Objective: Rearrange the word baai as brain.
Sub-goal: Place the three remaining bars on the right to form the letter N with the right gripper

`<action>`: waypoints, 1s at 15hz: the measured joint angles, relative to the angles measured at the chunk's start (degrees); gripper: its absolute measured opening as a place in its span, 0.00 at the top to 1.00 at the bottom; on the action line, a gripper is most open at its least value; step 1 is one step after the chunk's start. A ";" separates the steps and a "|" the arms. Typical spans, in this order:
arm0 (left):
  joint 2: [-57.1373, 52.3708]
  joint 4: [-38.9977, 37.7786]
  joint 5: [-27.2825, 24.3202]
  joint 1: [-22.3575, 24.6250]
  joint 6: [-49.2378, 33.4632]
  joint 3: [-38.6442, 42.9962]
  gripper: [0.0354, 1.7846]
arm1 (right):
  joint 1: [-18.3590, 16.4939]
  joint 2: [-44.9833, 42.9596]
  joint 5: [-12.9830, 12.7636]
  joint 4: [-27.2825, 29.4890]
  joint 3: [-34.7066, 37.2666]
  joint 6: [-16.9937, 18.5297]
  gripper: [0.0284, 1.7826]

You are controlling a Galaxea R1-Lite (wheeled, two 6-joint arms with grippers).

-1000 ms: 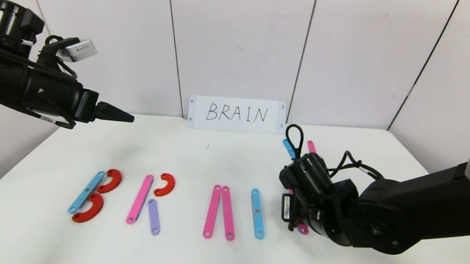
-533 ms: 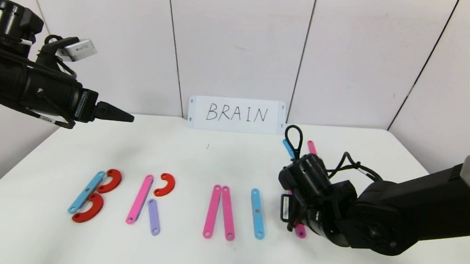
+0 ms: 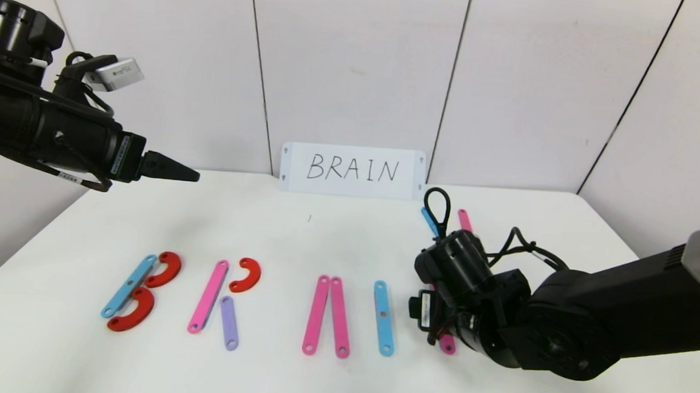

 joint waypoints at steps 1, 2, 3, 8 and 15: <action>0.00 0.00 0.02 0.00 -0.01 0.00 0.03 | 0.00 0.00 -0.02 0.00 0.01 -0.02 0.05; 0.00 0.00 0.05 0.00 -0.01 0.00 0.03 | -0.01 0.00 -0.02 0.00 0.01 -0.04 0.03; 0.00 0.00 0.05 0.00 0.00 0.00 0.03 | -0.01 0.00 -0.02 0.00 0.01 -0.04 0.03; -0.07 0.02 0.05 0.00 -0.01 0.00 0.03 | 0.00 -0.11 0.04 0.00 0.01 -0.13 0.03; -0.13 0.13 -0.02 -0.02 -0.01 0.04 0.03 | -1.61 -3.39 1.11 0.01 -1.95 -8.11 0.03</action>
